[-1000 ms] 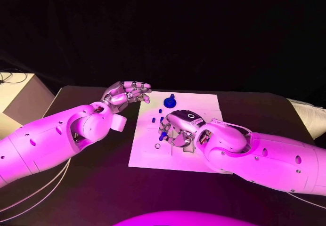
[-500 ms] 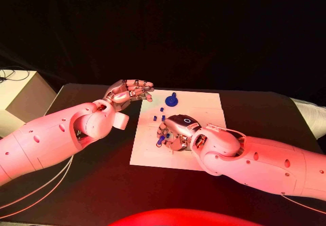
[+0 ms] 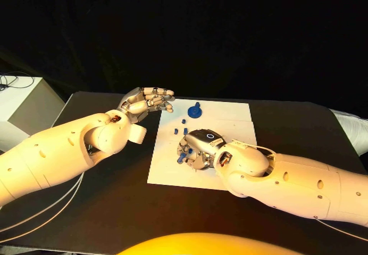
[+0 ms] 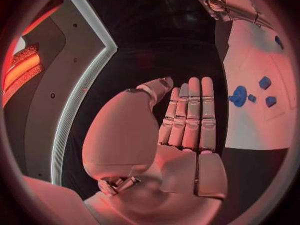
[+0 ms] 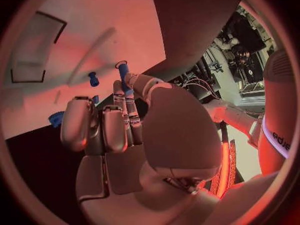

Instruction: Assemble the parts on the task board

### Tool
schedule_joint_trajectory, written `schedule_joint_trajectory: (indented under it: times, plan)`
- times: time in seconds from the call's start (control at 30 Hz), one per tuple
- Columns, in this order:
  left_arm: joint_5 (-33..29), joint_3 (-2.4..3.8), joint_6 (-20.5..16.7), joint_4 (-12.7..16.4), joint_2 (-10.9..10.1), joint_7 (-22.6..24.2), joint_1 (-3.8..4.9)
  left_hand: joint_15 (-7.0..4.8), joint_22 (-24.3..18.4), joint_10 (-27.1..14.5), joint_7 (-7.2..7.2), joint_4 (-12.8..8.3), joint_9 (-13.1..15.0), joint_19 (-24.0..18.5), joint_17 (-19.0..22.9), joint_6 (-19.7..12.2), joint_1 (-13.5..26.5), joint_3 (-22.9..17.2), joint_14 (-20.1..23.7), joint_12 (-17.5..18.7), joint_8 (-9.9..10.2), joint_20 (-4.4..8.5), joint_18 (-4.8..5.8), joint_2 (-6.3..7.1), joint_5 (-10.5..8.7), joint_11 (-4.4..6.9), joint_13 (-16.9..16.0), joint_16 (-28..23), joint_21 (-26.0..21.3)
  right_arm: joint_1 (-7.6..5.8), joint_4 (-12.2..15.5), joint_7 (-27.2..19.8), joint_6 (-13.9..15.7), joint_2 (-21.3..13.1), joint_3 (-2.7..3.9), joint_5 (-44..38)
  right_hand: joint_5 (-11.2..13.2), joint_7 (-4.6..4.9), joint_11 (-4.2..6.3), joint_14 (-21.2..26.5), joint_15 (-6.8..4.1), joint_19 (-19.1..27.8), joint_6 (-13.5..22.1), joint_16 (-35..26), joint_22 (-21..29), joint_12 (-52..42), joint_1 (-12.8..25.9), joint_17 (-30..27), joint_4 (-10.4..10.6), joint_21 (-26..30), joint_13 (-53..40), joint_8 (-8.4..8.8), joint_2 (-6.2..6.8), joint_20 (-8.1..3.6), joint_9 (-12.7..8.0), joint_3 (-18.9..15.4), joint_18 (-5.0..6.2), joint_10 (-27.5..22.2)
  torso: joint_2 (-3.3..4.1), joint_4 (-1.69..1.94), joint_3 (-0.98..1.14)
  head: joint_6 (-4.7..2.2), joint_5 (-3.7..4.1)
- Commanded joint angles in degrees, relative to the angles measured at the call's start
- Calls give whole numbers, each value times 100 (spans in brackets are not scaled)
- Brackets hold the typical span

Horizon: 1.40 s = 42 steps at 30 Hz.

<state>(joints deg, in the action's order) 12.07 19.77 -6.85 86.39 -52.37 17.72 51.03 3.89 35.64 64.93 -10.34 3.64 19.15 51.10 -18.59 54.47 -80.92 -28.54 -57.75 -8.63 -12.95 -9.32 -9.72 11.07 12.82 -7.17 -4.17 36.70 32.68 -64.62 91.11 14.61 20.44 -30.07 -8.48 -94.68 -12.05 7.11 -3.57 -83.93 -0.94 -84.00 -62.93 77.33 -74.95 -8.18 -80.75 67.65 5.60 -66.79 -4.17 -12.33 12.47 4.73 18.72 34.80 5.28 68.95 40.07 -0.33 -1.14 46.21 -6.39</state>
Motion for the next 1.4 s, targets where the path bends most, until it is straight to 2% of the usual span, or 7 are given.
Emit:
schedule_joint_trajectory:
  times: [0.03, 0.47, 0.83, 1.0, 1.03, 1.13, 1.4]
  plan:
    - [-26, 4, 82, 14, 7, 34, -1, 6, -4, 30, -46, 3, -9, 35, -7, 11, -61, 23, -39, 26, 32, -8, -61, -12, -7, -17, -7, -21, -30, 15, -20, 14, -159, 28, -5, -132, -37, 34, -17, -191, -20, -135, 8, 26, -244, 25, -36, -3, -33, -1, -7, -33, -26, -51, 147, 16, -96, 29, -4, -2, 0, 10, -9]
    - [-26, 4, 80, 26, -8, 28, -1, 9, -1, 39, -46, 6, -14, 37, -30, 18, -54, 37, -47, 39, 37, -9, -59, -17, -9, -18, -11, -45, -32, 31, -118, 97, -381, 97, -51, -262, -23, 39, -24, -187, -15, -130, 16, 18, -240, 41, -22, -21, -42, 11, -7, -35, -17, -48, 155, 17, -94, 26, 1, -3, 3, 36, -15]
    - [-26, 4, 83, 35, -16, 26, -1, 9, -1, 39, -46, 6, -14, 37, -30, 18, -54, 37, -47, 39, 37, -9, -59, -17, -9, -18, -11, -45, -32, 69, -178, 116, -325, 179, -87, -392, 15, 70, -60, -173, 13, -105, 112, -1, -228, 140, 40, -64, -78, 61, 4, -4, 28, -28, 171, 41, -87, -39, -6, 5, 1, 41, -16]
    - [-26, 4, 82, 35, -15, 24, -1, 9, -1, 39, -46, 6, -14, 37, -30, 18, -54, 37, -47, 39, 37, -9, -59, -17, -9, -18, -11, -45, -32, 74, -156, 21, -270, 186, -92, -315, -20, 151, -152, -157, 92, -43, 437, -12, -148, 336, 220, -110, -71, 248, 27, 181, 233, 34, 126, 26, -58, -254, -5, 1, -1, 37, -25]
    - [-26, 4, 82, 35, -16, 24, -1, 9, -1, 39, -46, 6, -14, 37, -30, 18, -54, 37, -47, 39, 37, -9, -59, -17, -9, -18, -11, -45, -32, 75, -154, 7, -266, 186, -93, -298, -40, 155, -177, -150, 114, 3, 542, -20, -63, 413, 280, -136, -62, 416, 37, 243, 307, 56, 108, -20, -29, -376, -6, -1, -1, 38, -26]
    - [-26, 4, 82, 36, -16, 23, -1, 9, -1, 39, -46, 6, -14, 37, -30, 18, -54, 37, -47, 39, 37, -9, -59, -17, -9, -18, -11, -45, -32, 76, -161, -13, -243, 186, -94, -270, 43, 173, -208, -97, 139, 107, 807, -121, 153, 458, 313, -317, -75, 830, 43, 402, 346, 93, 55, -234, 48, -710, -10, -6, -2, 42, -27]
    - [-26, 4, 91, 36, -19, 17, -1, 9, -1, 39, -46, 6, -14, 37, -30, 18, -54, 37, -47, 39, 37, -9, -59, -17, -9, -18, -11, -45, -32, 76, -179, 10, -98, 177, -96, -247, 133, 198, -269, 0, 186, 230, 1071, -297, 547, 334, -14, -657, 14, 1532, 41, 626, 105, 143, -51, -1261, 151, -1242, -7, -1, 2, 38, -23]
